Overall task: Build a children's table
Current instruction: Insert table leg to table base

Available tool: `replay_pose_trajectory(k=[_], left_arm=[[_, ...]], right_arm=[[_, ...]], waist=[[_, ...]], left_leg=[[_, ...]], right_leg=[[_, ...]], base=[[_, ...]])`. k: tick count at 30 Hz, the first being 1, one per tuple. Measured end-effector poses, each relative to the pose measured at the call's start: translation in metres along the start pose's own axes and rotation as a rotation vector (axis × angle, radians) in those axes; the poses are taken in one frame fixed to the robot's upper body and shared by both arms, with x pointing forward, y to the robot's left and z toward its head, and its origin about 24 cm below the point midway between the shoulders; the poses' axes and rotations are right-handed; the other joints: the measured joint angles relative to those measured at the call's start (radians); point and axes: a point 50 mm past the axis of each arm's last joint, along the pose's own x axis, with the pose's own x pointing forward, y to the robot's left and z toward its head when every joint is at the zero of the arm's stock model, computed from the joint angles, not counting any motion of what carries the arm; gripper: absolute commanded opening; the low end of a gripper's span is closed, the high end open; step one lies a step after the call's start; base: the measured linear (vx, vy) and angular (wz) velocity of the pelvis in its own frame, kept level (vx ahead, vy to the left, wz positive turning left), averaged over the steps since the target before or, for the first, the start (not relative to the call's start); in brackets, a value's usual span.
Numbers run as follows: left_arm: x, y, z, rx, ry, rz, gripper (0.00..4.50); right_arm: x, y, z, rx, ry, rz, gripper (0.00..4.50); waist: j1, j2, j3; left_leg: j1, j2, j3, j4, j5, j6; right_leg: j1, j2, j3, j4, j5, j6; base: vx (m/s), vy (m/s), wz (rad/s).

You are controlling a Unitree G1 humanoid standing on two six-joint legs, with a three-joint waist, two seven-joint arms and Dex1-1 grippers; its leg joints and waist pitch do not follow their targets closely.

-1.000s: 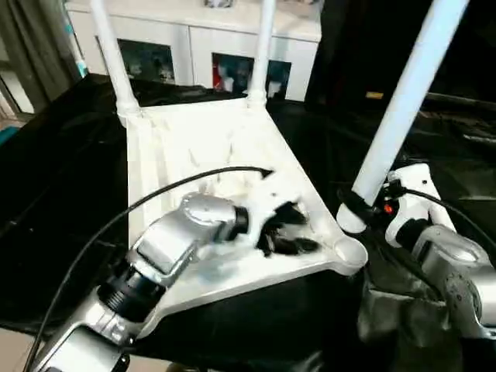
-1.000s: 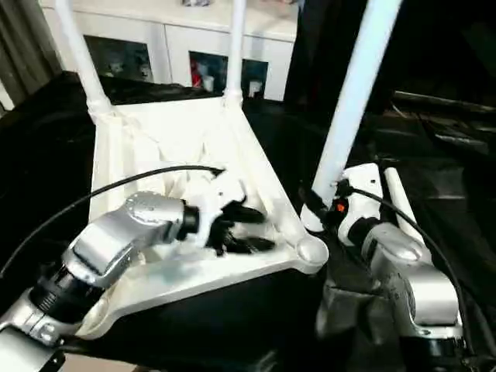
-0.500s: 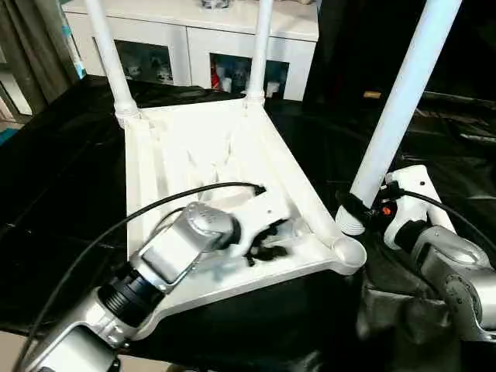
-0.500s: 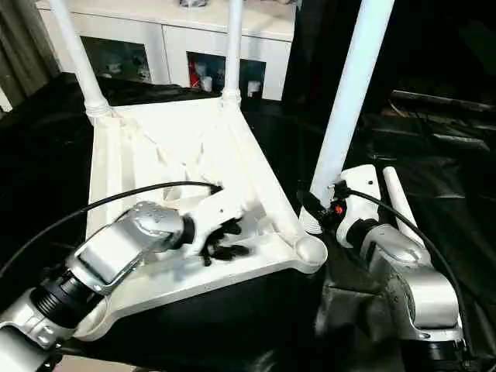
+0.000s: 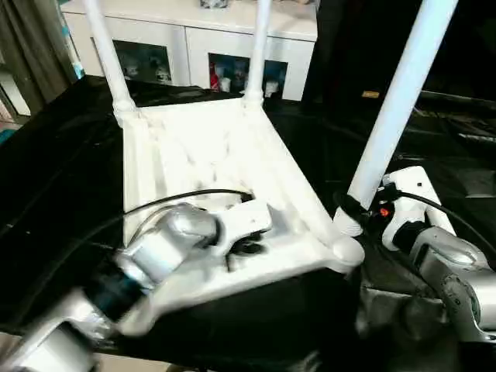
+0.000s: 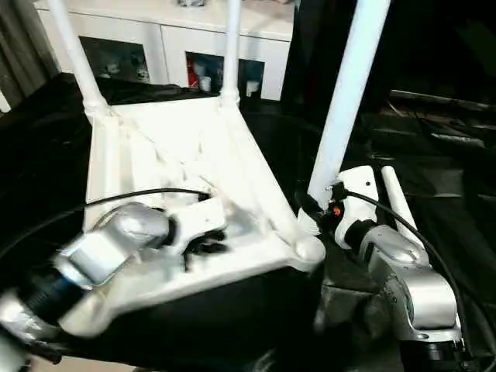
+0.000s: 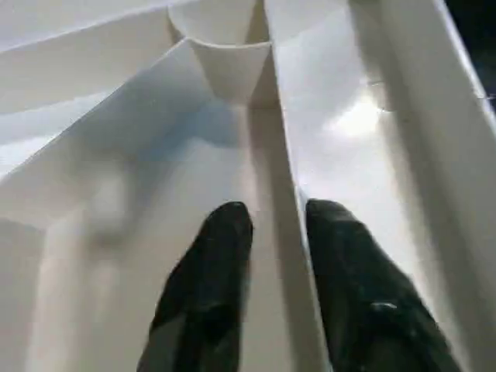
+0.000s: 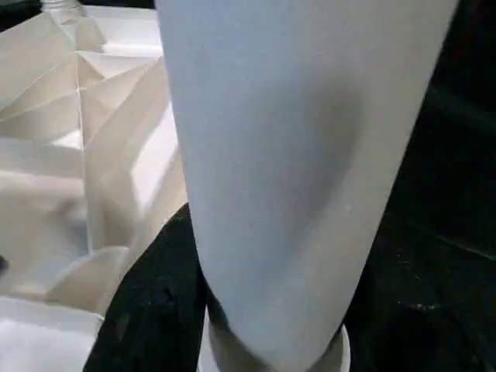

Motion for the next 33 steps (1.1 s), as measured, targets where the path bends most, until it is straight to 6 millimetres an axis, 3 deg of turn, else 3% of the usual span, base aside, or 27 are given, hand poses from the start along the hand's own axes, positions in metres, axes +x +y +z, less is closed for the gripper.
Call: replay_pose_trajectory(k=[5, 13, 18, 22, 27, 31, 33], left_arm=[[-0.015, 0.014, -0.012, -0.02, -0.001, 0.067, 0.93], [-0.042, 0.035, -0.01, 0.083, -0.092, 0.171, 0.93], [-0.05, 0.04, -0.006, 0.007, -0.186, 0.151, 0.93], [-0.03, 0.029, 0.027, -0.07, -0.35, 0.068, 0.93], [0.011, 0.002, 0.049, -0.144, -0.372, -0.09, 0.93], [0.026, -0.012, 0.046, -0.145, -0.301, -0.141, 0.93], [0.026, -0.012, 0.041, -0.145, -0.256, -0.137, 1.2]], right_arm=[[0.001, 0.002, -0.001, 0.0, 0.003, 0.008, 1.91], [0.001, 0.003, -0.001, -0.002, 0.005, 0.014, 1.91], [0.001, 0.003, -0.001, -0.003, 0.006, 0.014, 1.91], [0.001, 0.003, -0.001, -0.004, 0.007, 0.018, 1.91], [0.001, 0.004, -0.003, -0.01, 0.016, 0.026, 1.91], [0.0, 0.004, -0.006, -0.016, 0.031, 0.024, 1.91], [-0.001, 0.003, -0.007, -0.02, 0.038, 0.019, 1.91]], waist=[[0.002, 0.0, 0.0], [0.003, 0.0, 0.0], [0.006, 0.0, 0.0], [0.016, 0.0, 0.0], [0.014, 0.0, 0.0], [0.001, 0.001, 0.0], [0.0, 0.002, -0.001]], left_leg=[[0.0, 0.0, 0.0, 0.0, 0.0, 0.0], [0.0, 0.0, 0.0, 0.0, 0.0, 0.0], [-0.001, 0.0, 0.001, 0.0, 0.0, 0.0], [0.0, -0.001, 0.002, 0.0, 0.0, 0.0], [0.0, 0.0, 0.002, 0.0, 0.0, 0.0], [0.0, 0.0, 0.001, 0.0, 0.0, 0.0], [0.0, 0.0, 0.001, 0.0, 0.0, 0.0]], right_leg=[[0.0, 0.0, 0.0, 0.0, 0.0, 0.0], [0.0, 0.0, 0.0, 0.0, 0.0, 0.0], [0.0, 0.0, 0.0, 0.0, 0.0, 0.0], [0.0, -0.002, 0.0, 0.0, 0.0, -0.001], [0.0, -0.002, 0.0, 0.0, 0.0, 0.0], [0.0, -0.001, 0.0, 0.0, 0.0, 0.0], [0.0, -0.001, 0.0, 0.0, 0.0, 0.0]], base=[[0.0, 0.0, 0.0], [0.0, 0.0, 0.0], [0.0, 0.0, 0.0], [0.0, 0.0, 0.0], [0.0, 0.0, 0.0], [0.0, 0.0, 0.0], [0.0, 0.0, 0.0]])
